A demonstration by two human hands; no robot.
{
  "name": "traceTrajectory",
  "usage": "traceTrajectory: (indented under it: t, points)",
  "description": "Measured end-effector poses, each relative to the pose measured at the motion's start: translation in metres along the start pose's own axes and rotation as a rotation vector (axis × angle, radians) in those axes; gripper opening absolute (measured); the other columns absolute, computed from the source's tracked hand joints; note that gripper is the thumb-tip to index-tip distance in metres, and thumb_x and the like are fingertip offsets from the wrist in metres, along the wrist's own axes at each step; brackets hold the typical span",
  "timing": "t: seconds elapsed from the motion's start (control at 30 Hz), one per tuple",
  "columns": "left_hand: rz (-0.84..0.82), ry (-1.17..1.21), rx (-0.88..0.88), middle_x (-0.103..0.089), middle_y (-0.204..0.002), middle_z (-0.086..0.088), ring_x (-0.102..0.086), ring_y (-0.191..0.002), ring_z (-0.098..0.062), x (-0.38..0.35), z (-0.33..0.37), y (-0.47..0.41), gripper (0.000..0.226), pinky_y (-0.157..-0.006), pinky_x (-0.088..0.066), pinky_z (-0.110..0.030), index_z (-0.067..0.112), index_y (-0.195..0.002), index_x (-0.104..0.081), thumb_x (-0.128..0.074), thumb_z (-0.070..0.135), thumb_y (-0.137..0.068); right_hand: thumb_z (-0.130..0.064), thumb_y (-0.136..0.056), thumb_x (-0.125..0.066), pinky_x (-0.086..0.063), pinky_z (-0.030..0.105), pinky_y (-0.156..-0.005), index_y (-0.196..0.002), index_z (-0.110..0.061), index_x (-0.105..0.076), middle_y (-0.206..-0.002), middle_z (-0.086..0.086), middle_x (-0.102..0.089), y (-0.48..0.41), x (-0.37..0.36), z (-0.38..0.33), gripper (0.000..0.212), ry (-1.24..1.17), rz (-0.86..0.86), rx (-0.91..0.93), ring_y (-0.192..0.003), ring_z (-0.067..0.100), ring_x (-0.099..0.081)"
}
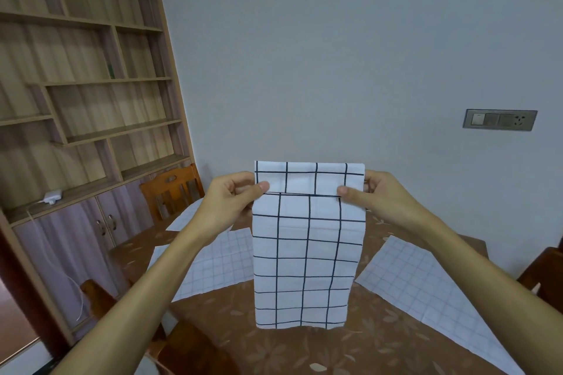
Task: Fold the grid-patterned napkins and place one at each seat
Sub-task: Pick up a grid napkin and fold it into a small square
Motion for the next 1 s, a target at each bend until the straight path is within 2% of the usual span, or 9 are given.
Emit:
traceTrajectory:
  t: [0.1,0.17,0.27,0.33,0.43,0.57,0.8,0.93,1.0]
  points:
    - [-0.009,0.015,-0.009,-0.055,-0.049,0.011,-0.05,-0.049,-0.002,0.002,0.0,0.001,0.036,-0.062,-0.045,-0.03,0.026,-0.063,-0.068,-0.062,0.014,-0.097,-0.002,-0.095,-0.063,-0.039,0.004,-0.042,-0.122,-0.006,-0.064,-0.045,-0.019,-0.059,0.002,-0.001,0.0,0.027,-0.053,-0.049,0.022,-0.039,-0.008,-0.054]
    - [-0.029,0.055,0.001,-0.073,-0.071,0.004,-0.067,-0.068,-0.012,0.006,0.0,0.001,0.02,-0.072,-0.054,-0.039,0.027,-0.085,-0.077,-0.064,0.015,-0.095,-0.001,-0.095,-0.062,-0.041,0.004,-0.046,-0.118,-0.004,-0.067,-0.049,-0.019,-0.062,0.0,0.002,0.006,0.024,-0.079,0.007,0.012,-0.044,-0.008,-0.057]
    - [-0.019,0.094,0.042,-0.077,-0.103,-0.011,-0.073,-0.096,-0.026,0.011,-0.006,-0.001,0.02,-0.085,-0.06,-0.041,0.017,-0.107,-0.077,-0.065,0.009,-0.093,-0.002,-0.093,-0.065,-0.051,0.014,-0.064,-0.111,-0.01,-0.075,-0.086,-0.007,-0.078,-0.002,0.005,0.011,0.022,-0.091,0.082,-0.005,-0.074,0.004,-0.07]
    - [-0.016,0.083,0.044,-0.076,-0.109,-0.008,-0.074,-0.1,-0.027,0.012,-0.008,-0.002,0.024,-0.082,-0.062,-0.035,0.015,-0.108,-0.077,-0.061,0.002,-0.095,-0.001,-0.093,-0.064,-0.052,0.016,-0.058,-0.106,-0.013,-0.077,-0.096,-0.005,-0.078,-0.004,0.008,0.013,0.022,-0.135,0.105,-0.033,-0.077,0.008,-0.072]
    - [-0.021,0.065,0.025,-0.076,-0.111,-0.004,-0.074,-0.099,-0.024,0.011,-0.009,-0.003,0.025,-0.079,-0.063,-0.032,0.011,-0.108,-0.076,-0.058,-0.001,-0.096,0.004,-0.093,-0.059,-0.048,0.014,-0.049,-0.102,-0.006,-0.076,-0.089,-0.004,-0.076,-0.005,0.011,0.016,0.021,-0.207,0.089,-0.064,-0.064,0.005,-0.069]
    - [0.006,0.037,-0.007,-0.077,-0.108,-0.003,-0.073,-0.102,-0.021,0.011,-0.009,-0.004,0.023,-0.085,-0.062,-0.033,0.009,-0.106,-0.077,-0.059,-0.001,-0.096,0.0,-0.096,-0.056,-0.052,0.018,-0.056,-0.099,-0.003,-0.073,-0.099,0.0,-0.074,-0.006,0.014,0.019,0.018,-0.224,0.096,-0.079,-0.075,0.014,-0.07]
    - [0.103,0.101,0.023,-0.078,-0.101,-0.004,-0.072,-0.1,-0.025,0.007,-0.008,-0.007,0.019,-0.091,-0.058,-0.04,0.014,-0.094,-0.081,-0.063,0.008,-0.095,-0.015,-0.1,-0.036,-0.049,0.015,-0.051,-0.104,0.001,-0.073,-0.107,0.017,-0.072,-0.006,0.011,0.015,0.041,-0.36,0.033,-0.114,-0.073,0.014,-0.07]
    - [0.128,0.091,-0.036,-0.077,-0.096,-0.003,-0.073,-0.082,-0.012,0.005,-0.005,-0.005,0.027,-0.077,-0.057,-0.02,0.01,-0.102,-0.076,-0.082,0.003,-0.076,-0.032,-0.095,-0.063,-0.057,0.023,-0.078,-0.121,-0.023,-0.071,-0.105,0.006,-0.075,-0.003,0.01,0.016,0.028,-0.152,0.07,-0.024,-0.092,0.015,-0.073]
    - [0.16,0.155,-0.055,-0.076,-0.097,-0.001,-0.073,-0.082,-0.012,0.002,-0.002,-0.005,0.031,-0.075,-0.057,-0.019,0.01,-0.103,-0.074,-0.081,-0.002,-0.076,-0.017,-0.09,-0.071,-0.052,0.011,-0.067,-0.132,-0.027,-0.06,-0.093,0.008,-0.074,-0.001,0.009,0.012,0.044,-0.116,0.071,0.006,-0.077,0.005,-0.073]
Point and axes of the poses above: each hand's wrist, its own y-axis away from the middle knuckle, its own x-axis out of the back of the hand, z = x × y, the point moved 1 cm from there along -y, towards the middle knuckle
